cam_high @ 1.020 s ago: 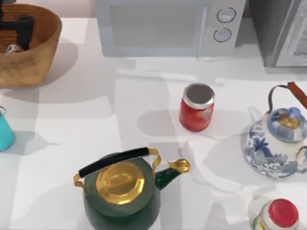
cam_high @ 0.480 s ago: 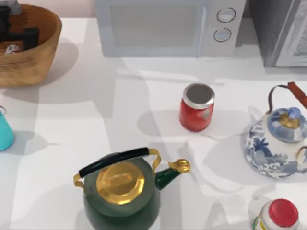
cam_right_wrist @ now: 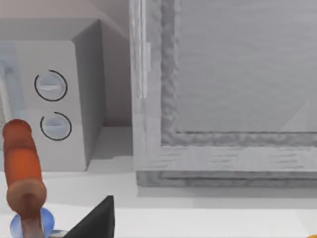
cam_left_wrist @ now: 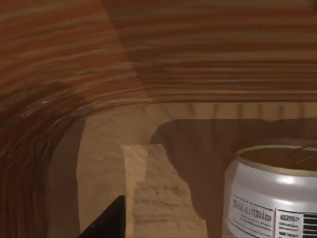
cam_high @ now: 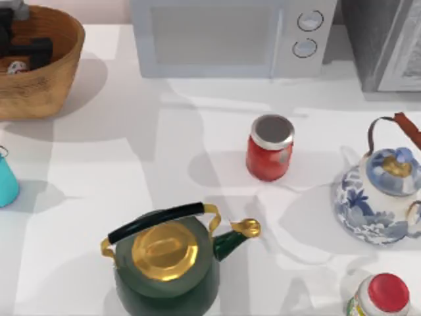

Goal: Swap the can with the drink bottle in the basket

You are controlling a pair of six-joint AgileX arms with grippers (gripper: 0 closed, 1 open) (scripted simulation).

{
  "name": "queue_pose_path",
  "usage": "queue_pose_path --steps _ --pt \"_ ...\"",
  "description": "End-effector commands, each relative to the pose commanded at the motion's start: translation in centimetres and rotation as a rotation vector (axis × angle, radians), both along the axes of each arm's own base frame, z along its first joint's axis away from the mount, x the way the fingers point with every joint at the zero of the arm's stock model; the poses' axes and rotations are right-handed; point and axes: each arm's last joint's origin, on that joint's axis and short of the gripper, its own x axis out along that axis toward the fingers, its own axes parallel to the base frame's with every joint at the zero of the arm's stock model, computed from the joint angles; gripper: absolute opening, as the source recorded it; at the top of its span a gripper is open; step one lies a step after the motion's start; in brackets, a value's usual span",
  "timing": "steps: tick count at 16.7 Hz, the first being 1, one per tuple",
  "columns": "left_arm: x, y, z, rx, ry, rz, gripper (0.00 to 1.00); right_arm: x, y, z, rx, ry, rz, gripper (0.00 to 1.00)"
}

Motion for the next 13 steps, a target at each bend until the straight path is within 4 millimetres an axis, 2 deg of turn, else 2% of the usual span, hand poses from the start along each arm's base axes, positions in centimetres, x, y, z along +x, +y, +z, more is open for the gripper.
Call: queue_pose_path --steps 10,13 --pt "0.00 0.00 0.00 0.000 0.000 0.000 0.02 0.00 0.00 0.00 0.000 0.000 0.000 1.00" --pt "0.00 0.00 0.00 0.000 0.000 0.000 0.00 0.00 0.00 0.00 0.000 0.000 0.000 1.00"
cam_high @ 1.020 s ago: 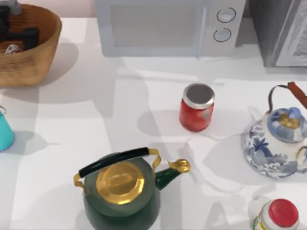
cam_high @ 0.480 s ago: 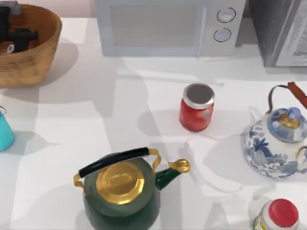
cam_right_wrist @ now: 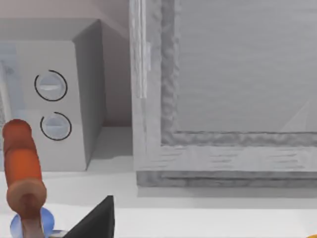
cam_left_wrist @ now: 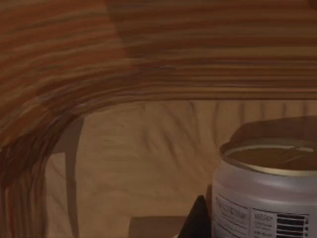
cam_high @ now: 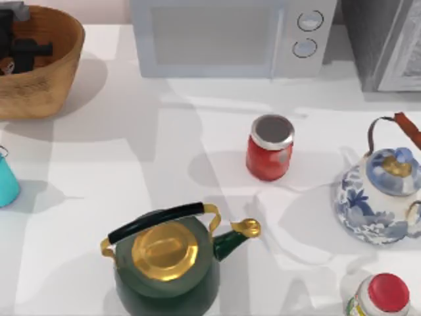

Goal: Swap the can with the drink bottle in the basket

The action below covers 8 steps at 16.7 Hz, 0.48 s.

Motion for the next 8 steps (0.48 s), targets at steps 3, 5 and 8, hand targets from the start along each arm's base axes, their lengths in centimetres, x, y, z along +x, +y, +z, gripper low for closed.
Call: queue_pose_path --steps 3,5,8 --pt "0.0 0.0 0.0 0.000 0.000 0.000 0.00 0.0 0.0 0.0 0.000 0.000 0.000 1.00" --pt "0.0 0.0 0.0 0.000 0.000 0.000 0.00 0.0 0.0 0.0 0.000 0.000 0.000 1.00" --pt "-0.3 0.1 2.1 0.014 -0.040 0.005 0.00 0.0 0.0 0.0 0.000 0.000 0.000 1.00"
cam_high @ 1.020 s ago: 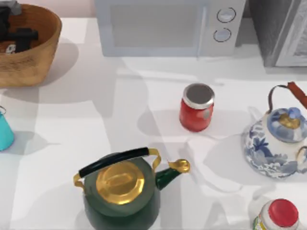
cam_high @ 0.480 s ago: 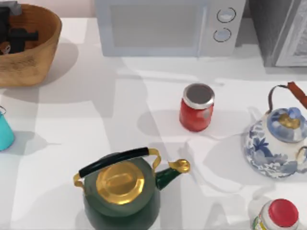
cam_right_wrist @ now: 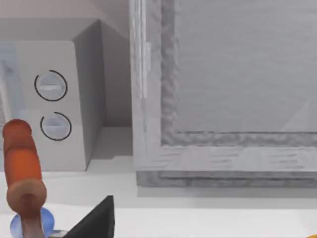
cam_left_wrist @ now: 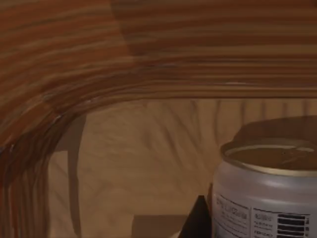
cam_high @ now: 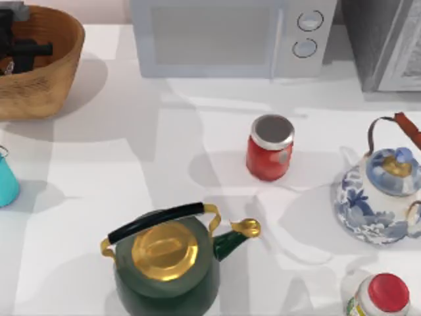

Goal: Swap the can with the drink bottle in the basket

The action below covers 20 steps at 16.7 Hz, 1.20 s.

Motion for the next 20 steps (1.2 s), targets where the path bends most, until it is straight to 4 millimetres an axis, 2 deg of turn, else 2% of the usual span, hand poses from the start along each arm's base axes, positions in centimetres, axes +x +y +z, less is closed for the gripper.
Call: queue_pose_path --steps 2,4,6,8,11,14,17,20 --pt "-0.4 -0.3 1.1 0.020 -0.025 -0.001 0.00 0.0 0.0 0.0 0.000 0.000 0.000 1.00" --pt "-1.4 -0.9 3.1 0.050 -0.069 -0.004 0.00 0.0 0.0 0.0 0.000 0.000 0.000 1.00" --pt "-3.2 -1.7 5.8 0.086 -0.128 -0.007 0.00 0.0 0.0 0.0 0.000 0.000 0.000 1.00" --pt "-5.9 -2.7 8.8 0.121 -0.196 -0.010 0.00 0.0 0.0 0.0 0.000 0.000 0.000 1.00" --pt "-12.1 -4.0 12.5 0.164 -0.308 -0.011 0.00 0.0 0.0 0.0 0.000 0.000 0.000 1.00" --pt "-20.2 -4.9 14.1 0.185 -0.432 -0.004 0.00 0.0 0.0 0.0 0.000 0.000 0.000 1.00" --pt "-28.4 -5.3 12.8 0.181 -0.576 0.010 0.00 0.0 0.0 0.0 0.000 0.000 0.000 1.00" --pt "-35.1 -5.5 9.3 0.154 -0.747 0.029 0.00 0.0 0.0 0.0 0.000 0.000 0.000 1.00"
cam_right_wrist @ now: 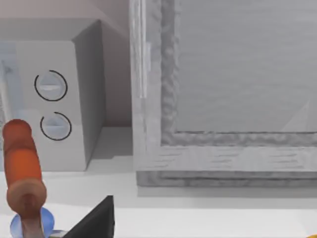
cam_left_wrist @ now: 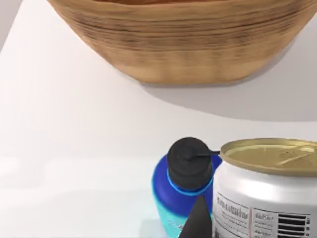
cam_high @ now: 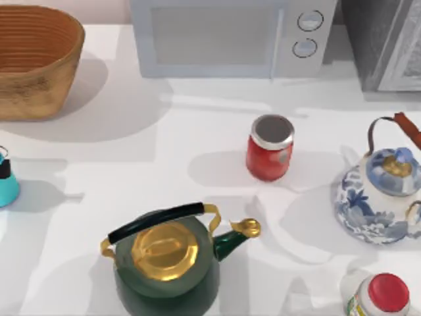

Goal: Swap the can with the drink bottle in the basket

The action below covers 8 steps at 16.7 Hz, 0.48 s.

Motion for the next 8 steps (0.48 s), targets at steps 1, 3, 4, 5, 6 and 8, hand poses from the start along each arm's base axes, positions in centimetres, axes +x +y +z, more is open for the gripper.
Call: queue_pose_path --steps 1,3,4,5,6,8 --pt "-1.6 0.0 -1.3 -0.012 -0.064 -0.004 0.00 0.0 0.0 0.0 0.000 0.000 0.000 1.00" --pt "-4.0 -0.1 -3.9 -0.036 -0.195 -0.014 0.00 0.0 0.0 0.0 0.000 0.000 0.000 1.00" --pt "-4.7 -0.1 -5.1 -0.048 -0.260 -0.022 0.00 0.0 0.0 0.0 0.000 0.000 0.000 1.00" --pt "-5.3 -0.1 -6.1 -0.060 -0.322 -0.030 0.00 0.0 0.0 0.0 0.000 0.000 0.000 1.00" --pt "-5.7 -0.1 -6.9 -0.070 -0.381 -0.039 0.00 0.0 0.0 0.0 0.000 0.000 0.000 1.00" --pt "-6.1 -0.2 -8.0 -0.086 -0.482 -0.057 0.00 0.0 0.0 0.0 0.000 0.000 0.000 1.00"
